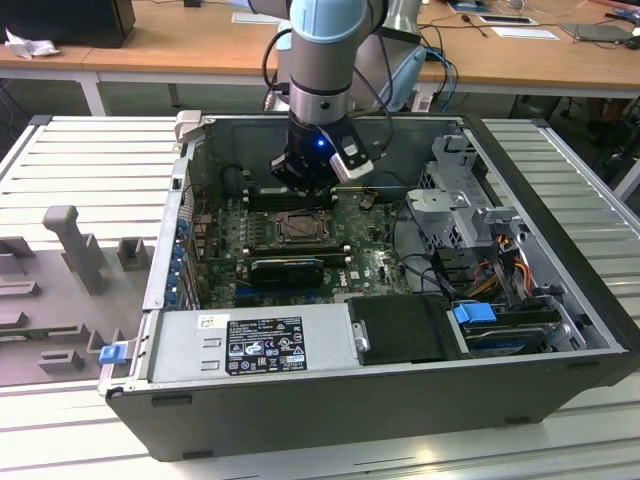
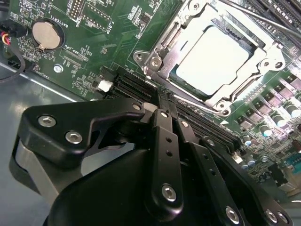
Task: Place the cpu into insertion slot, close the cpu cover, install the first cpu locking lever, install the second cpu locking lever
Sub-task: 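Install the first cpu locking lever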
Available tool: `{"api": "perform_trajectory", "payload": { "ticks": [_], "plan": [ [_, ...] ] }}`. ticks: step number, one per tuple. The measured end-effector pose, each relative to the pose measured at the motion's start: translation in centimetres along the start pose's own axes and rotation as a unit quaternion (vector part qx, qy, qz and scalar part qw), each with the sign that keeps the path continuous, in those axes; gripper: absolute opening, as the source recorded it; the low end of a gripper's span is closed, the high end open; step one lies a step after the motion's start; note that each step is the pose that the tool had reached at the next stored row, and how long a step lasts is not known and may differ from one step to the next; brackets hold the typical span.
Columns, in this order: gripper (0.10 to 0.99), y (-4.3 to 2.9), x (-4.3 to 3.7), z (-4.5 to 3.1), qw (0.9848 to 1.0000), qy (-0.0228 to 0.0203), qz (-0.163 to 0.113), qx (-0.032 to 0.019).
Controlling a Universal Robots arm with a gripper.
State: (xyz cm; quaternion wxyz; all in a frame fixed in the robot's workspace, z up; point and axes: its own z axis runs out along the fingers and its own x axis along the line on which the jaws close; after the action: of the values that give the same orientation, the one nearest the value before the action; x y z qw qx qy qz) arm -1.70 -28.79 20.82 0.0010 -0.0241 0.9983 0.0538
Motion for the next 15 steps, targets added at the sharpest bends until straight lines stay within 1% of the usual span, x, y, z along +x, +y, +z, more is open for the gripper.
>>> {"api": "perform_trajectory", "payload": {
  "ticks": [5, 6, 9, 12, 15],
  "plan": [
    [0.106, -0.08, -0.13, 0.2, 1.0, -0.0001, 0.001, 0.0003],
    [0.106, -0.1, -0.14, 0.34, 1.0, -0.0001, 0.001, 0.001],
    [0.106, -0.12, -0.13, 0.48, 1.0, 0.0003, 0.001, 0.0057],
    [0.106, -0.14, -0.13, 0.71, 1.0, 0.0003, 0.001, 0.0067],
    [0.106, -0.12, -0.13, 0.59, 1.0, 0.0, 0.001, 0.0049]
  ]
}}
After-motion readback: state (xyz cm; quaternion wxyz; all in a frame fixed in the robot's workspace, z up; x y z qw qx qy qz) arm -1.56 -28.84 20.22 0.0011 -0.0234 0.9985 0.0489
